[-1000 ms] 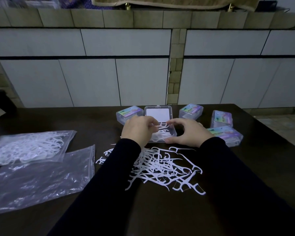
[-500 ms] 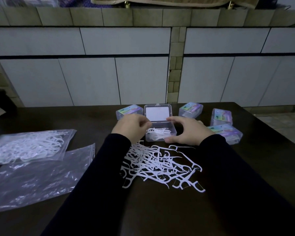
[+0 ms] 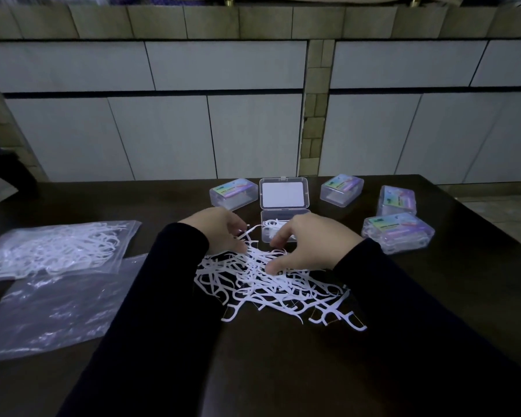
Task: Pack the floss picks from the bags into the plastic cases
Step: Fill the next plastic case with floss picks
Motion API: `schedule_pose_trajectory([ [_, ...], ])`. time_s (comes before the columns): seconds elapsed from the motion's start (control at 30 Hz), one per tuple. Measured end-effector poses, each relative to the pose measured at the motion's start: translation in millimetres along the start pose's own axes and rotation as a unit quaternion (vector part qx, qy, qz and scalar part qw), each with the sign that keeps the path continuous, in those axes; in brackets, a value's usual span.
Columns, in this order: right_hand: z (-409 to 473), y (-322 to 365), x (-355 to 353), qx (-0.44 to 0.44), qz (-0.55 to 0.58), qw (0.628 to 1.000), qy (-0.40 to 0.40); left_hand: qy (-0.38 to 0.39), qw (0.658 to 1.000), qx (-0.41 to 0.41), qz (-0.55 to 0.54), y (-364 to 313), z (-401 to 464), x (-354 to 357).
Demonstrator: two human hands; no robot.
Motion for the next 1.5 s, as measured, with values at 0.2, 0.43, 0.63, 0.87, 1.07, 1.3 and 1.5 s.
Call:
schedule_pose_trajectory([
  [0.2, -0.2, -1.4, 3.7, 0.002, 0.015, 1.000, 0.014, -0.011, 1.000, 0.006, -0.010, -3.2, 1.5, -0.5],
  [0.43, -0.2, -10.9, 4.1, 0.036, 0.006, 0.999, 0.008, -0.008, 1.000, 0.011, -0.007, -3.1, 1.8, 0.2],
  [0.63, -3.7, -20.0, -11.4, 0.048, 0.020, 0.998, -0.040, -0.051, 0.998, 0.030, -0.023, -5.4, 1.2, -8.6],
  [0.87, -18.3, -43.6, -50.7, 0.039, 0.064, 0.978, -0.195, -0.154, 0.968, 0.080, -0.181, -8.4, -6.7, -35.9],
  [1.07, -19.9, -62.7, -53.1, 0.073, 0.028, 0.957, -0.279, -0.236, 0.924, 0.098, -0.284, -16.4, -12.5, -45.4],
  [1.3, -5.2, -63.7, -34.0, 0.086, -0.046, 0.974, -0.202, -0.264, 0.898, 0.084, -0.341, -24.2, -8.9, -30.3],
  [1.5, -3.7, -73.4, -31.4, 0.095, 0.009, 0.966, -0.239, -0.287, 0.875, 0.102, -0.377, -29.0, -5.0, -23.9],
])
Point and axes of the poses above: each hand's wrist, its own z-axis towards the middle knuckle, its own x-axis out of the palm, y = z × x, the point moved 9 cm from there along z, towards the middle knuckle, and after that the axes turned 14 degrees about -x, right-handed, at the moved point
